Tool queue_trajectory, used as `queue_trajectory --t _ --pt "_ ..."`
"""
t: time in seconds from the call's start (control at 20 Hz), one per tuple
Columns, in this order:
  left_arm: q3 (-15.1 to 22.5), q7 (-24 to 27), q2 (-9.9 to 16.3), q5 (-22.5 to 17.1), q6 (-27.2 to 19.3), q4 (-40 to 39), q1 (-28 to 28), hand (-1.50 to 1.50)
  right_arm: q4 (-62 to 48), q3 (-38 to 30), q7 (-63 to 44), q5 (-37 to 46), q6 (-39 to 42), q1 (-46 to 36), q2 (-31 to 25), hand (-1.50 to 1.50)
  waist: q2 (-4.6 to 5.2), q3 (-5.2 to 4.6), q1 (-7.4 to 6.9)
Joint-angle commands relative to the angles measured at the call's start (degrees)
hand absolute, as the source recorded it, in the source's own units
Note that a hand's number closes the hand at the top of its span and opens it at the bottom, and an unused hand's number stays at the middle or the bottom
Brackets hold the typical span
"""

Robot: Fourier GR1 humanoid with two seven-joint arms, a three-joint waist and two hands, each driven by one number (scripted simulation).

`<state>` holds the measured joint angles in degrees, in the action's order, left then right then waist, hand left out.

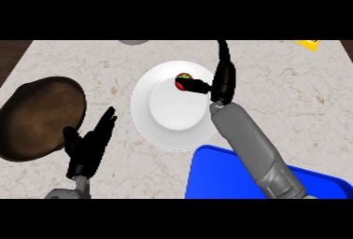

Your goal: Pick the tomato from the tray and place it in the plate

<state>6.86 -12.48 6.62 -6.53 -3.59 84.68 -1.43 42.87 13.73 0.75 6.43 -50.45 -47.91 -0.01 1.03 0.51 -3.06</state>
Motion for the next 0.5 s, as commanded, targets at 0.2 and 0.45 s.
queue_trajectory --t 0.2,0.45 --pt "-2.22 0.78 0.4 -0.83 0.36 -2.57 3.07 0.0 3.58 -6.52 15.33 -10.83 19.1 8.27 -1.72 -1.5 -0.85 -0.46 2.63" --pt "-3.08 -0.71 0.73 -0.91 0.7 -3.14 1.74 0.0 10.43 -4.11 14.81 -10.98 28.27 15.51 -6.26 -1.5 -1.12 -0.51 3.53"
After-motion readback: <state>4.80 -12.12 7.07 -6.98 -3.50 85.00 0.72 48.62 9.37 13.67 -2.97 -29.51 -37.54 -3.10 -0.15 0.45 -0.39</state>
